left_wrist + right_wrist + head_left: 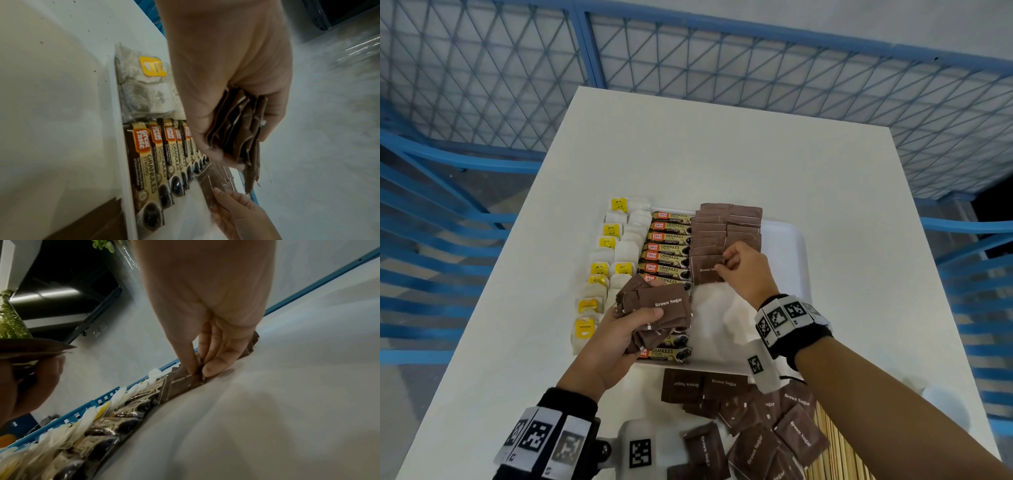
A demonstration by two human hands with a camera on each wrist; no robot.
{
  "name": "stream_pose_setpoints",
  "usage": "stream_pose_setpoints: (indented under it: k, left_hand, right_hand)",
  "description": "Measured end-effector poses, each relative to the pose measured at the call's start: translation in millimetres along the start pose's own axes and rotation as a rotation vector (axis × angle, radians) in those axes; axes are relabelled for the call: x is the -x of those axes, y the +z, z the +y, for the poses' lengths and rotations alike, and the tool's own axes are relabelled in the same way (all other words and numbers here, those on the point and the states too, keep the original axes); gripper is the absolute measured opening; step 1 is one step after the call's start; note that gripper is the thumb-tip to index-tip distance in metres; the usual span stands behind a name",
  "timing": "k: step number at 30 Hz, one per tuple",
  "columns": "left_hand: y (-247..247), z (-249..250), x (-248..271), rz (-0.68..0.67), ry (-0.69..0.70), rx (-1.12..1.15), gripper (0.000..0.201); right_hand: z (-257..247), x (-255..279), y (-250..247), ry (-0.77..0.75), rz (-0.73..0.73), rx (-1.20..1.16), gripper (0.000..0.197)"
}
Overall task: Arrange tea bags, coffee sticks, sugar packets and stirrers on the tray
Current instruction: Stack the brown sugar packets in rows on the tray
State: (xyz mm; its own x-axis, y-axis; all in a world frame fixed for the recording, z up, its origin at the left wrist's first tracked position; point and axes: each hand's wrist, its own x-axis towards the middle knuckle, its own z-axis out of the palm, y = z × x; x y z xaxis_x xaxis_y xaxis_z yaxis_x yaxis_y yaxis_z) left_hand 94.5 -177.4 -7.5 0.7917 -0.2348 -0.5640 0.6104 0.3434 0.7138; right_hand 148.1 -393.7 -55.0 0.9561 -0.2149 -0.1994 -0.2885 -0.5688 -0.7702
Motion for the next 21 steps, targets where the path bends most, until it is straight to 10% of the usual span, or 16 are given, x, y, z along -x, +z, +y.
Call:
stream_pose_setpoints:
  k: [6,12,21]
  left_hand:
    - [4.6,2.7,0.5,-0.018,0.018,0.008,0.027]
    - [8.3,5.5,1.2,-0.051,0.059,-0.015,0.03]
    - [10.7,3.1,2.9,-0.08,0.045,-0.059,0.032]
  right_hand:
    - [-10.4,13.9,-4.7,-0.109,0.067,0.023,0.023]
    - [-46.5,51.4,-12.4,-0.075,-0.496,-0.244,0.021]
    - [-32.1,62.2,-24.3,0.034,-0.406,-0.541,0.007]
